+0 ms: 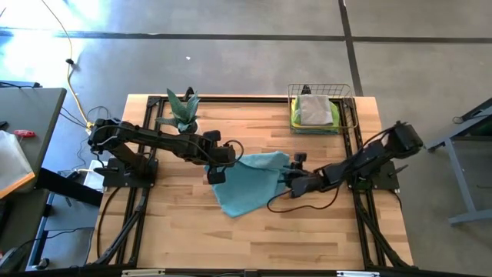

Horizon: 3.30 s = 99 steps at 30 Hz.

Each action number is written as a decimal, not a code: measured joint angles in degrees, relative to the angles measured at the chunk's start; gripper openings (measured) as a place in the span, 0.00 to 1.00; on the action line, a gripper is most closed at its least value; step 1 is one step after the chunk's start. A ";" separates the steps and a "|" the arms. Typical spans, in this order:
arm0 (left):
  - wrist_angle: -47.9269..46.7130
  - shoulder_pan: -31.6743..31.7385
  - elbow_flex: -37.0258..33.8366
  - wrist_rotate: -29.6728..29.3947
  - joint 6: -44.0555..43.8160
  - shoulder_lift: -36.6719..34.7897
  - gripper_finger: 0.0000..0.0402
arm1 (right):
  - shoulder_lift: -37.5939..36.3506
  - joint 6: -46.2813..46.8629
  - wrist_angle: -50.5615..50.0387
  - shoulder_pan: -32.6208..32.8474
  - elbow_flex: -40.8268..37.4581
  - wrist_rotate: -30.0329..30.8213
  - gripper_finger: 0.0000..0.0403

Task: Fold microfiber towels
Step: Fold the blue towel

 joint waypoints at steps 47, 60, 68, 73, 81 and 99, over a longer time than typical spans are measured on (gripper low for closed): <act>2.27 0.00 0.00 0.41 2.56 0.00 0.00 | 9.15 -2.63 7.94 -1.27 0.17 7.20 0.32; 2.34 0.00 0.00 0.42 3.63 0.00 0.00 | 9.17 -3.09 7.39 -3.03 0.15 4.00 0.32; 2.34 0.00 0.00 0.42 3.65 0.00 0.00 | 9.22 -10.09 7.33 -5.24 0.11 11.04 0.32; 2.34 0.00 0.00 0.42 3.65 0.00 0.00 | 9.24 -11.72 7.73 -6.48 0.05 13.01 0.32; 2.34 0.00 0.00 0.42 3.65 0.00 0.00 | 9.22 -11.95 8.53 -8.74 0.02 9.17 0.32; 2.47 -0.04 0.00 0.42 3.35 0.00 0.00 | 9.33 -13.85 13.11 -12.64 -0.04 5.68 0.01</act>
